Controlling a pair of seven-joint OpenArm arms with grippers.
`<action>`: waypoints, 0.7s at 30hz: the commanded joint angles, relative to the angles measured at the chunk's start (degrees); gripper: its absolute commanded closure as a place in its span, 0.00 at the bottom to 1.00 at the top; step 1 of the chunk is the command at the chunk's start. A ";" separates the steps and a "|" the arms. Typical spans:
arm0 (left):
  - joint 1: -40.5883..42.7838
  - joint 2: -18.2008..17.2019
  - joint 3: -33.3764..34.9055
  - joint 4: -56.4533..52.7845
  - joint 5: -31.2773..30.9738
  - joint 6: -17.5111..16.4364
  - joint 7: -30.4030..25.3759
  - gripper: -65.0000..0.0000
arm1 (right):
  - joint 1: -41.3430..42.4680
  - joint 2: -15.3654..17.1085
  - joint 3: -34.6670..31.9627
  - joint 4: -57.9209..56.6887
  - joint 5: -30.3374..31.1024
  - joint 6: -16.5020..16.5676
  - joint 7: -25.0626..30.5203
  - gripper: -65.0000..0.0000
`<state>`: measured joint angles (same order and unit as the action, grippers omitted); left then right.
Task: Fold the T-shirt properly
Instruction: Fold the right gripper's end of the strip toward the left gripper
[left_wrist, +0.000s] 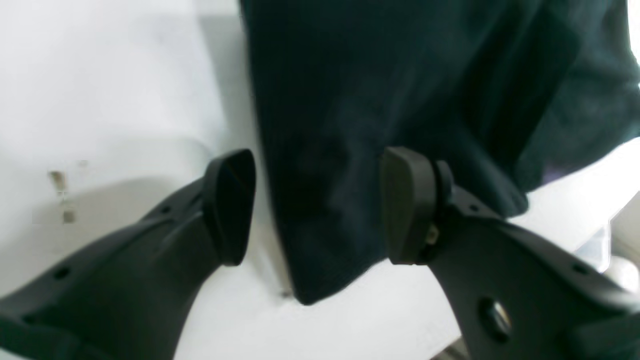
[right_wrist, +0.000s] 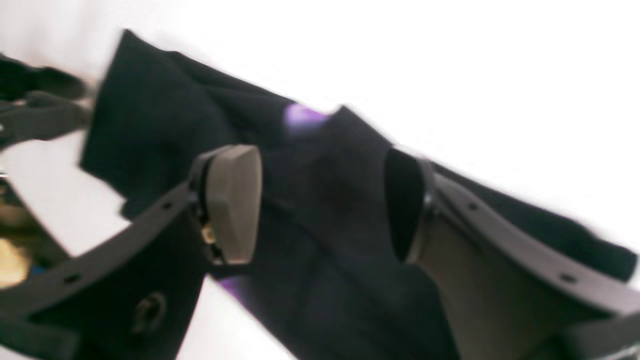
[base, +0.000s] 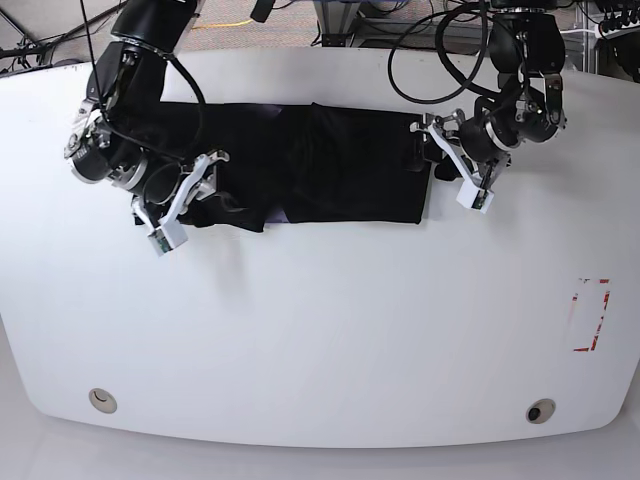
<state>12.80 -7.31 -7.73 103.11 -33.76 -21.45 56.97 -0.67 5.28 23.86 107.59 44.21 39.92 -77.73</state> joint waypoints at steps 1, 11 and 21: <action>-0.18 -0.47 -0.14 1.02 -0.66 -0.31 -1.45 0.44 | 1.24 -1.54 -5.18 -0.29 1.38 0.08 0.68 0.45; -0.27 -0.38 4.52 0.85 -0.22 -0.31 -1.63 0.44 | 4.05 -4.18 -19.68 -6.89 1.38 0.08 4.11 0.45; -0.01 0.76 9.00 0.85 5.49 -0.31 -1.81 0.44 | 5.81 -2.25 -29.79 -12.87 1.38 0.08 6.22 0.45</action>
<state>13.26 -6.98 1.17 103.09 -27.51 -21.45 56.10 3.79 1.72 -5.04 94.15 44.23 39.90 -73.30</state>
